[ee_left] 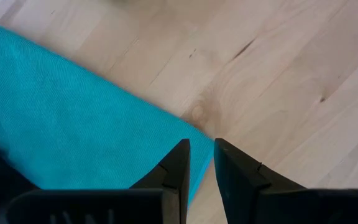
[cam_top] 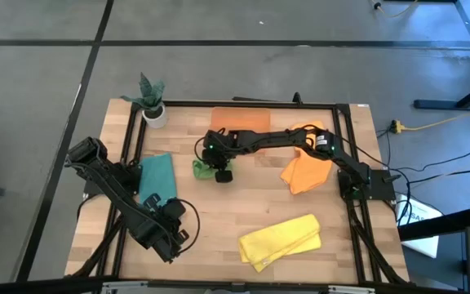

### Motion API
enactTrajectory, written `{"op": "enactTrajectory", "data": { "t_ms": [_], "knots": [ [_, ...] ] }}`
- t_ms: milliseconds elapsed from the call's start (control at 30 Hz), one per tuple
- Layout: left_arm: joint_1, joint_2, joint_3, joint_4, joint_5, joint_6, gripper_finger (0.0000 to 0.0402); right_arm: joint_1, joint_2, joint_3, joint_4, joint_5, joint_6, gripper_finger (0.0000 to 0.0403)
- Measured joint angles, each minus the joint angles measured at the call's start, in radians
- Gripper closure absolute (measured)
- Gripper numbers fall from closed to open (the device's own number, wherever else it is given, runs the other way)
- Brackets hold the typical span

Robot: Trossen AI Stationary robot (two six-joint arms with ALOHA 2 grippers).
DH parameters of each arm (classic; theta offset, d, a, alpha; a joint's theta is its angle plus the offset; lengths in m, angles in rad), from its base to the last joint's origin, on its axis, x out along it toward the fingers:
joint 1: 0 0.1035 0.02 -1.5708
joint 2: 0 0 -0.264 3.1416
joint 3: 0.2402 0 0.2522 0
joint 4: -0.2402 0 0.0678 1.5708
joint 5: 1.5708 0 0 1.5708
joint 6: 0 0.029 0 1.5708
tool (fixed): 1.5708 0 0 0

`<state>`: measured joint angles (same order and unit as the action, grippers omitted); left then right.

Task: Roll microfiber towels into tight, uniform cylinder then place into a basket
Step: Put the rolled green microfiber cloth into the orange bin

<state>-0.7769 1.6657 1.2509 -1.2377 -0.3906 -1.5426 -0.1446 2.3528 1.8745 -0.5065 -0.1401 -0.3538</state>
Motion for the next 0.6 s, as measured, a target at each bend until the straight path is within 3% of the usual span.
{"op": "enactTrajectory", "data": {
  "t_ms": [433,600],
  "knots": [
    [0.000,0.000,0.000,0.000,0.000,0.008,0.0337,0.011,-0.004,0.171,-0.167,0.075,0.045,0.0381],
    [-0.002,0.000,0.000,0.000,0.009,0.008,0.0337,0.017,-0.004,0.213,-0.228,0.229,0.063,0.0381]
  ]
}}
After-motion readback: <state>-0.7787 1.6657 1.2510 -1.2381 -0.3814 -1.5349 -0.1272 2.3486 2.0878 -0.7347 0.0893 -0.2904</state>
